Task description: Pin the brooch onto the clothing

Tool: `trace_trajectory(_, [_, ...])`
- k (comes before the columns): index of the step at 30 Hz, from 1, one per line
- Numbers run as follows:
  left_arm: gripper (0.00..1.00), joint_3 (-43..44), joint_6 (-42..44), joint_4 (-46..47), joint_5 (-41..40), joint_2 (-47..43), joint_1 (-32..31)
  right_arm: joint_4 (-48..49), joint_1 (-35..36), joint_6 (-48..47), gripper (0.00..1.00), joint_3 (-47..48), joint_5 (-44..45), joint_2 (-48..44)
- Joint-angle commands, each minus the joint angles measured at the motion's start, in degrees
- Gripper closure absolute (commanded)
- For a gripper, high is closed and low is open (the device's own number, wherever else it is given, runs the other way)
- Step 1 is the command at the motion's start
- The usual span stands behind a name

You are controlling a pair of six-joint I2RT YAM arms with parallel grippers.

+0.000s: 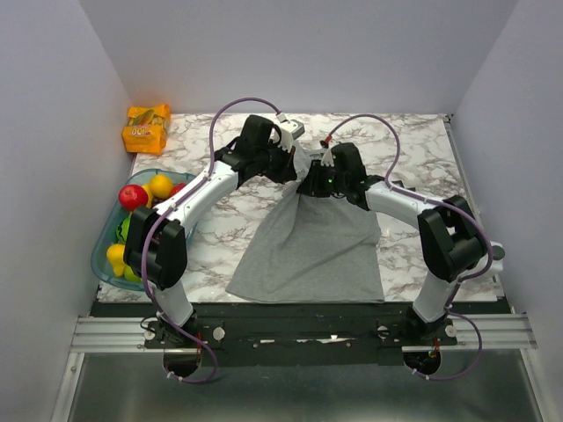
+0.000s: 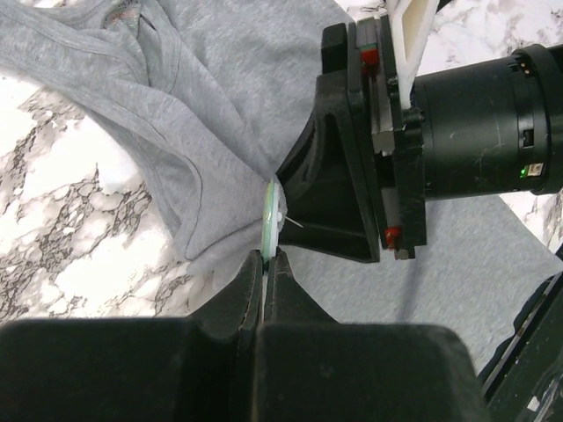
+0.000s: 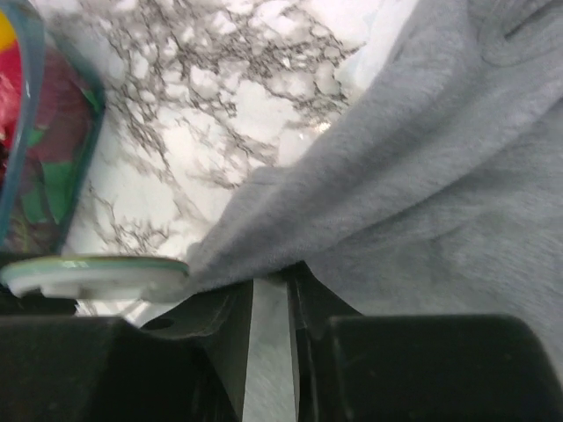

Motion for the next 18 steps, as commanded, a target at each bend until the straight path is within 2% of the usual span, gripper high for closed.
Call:
trace_trajectory(1, [1.0, 0.57, 1.5, 1.63, 2.82, -0.5, -0.39, -0.51, -1.29, -1.71, 0.56, -5.65, -1.94, -5.56])
trace_trajectory(3, [1.0, 0.57, 2.03, 1.45, 3.44, -0.32, -0.21, 1.16, -1.55, -3.11, 0.46, -7.58, -2.73, -7.32])
trace_trajectory(6, [1.0, 0.74, 2.99, 1.1, 4.22, 0.03, 0.23, 3.96, -2.08, -4.34, 0.42, -11.19, -4.66, -10.14])
trace_trajectory(12, [1.0, 1.45, 4.14, -0.39, 6.51, 0.65, 1.11, 12.04, -4.27, -3.65, 0.41, -16.73, -10.2, -13.39])
trace_trajectory(18, [1.0, 2.33, 4.49, -1.8, 8.45, 1.35, 1.28, 15.4, -4.71, -5.05, 0.41, -16.39, -12.14, -14.1])
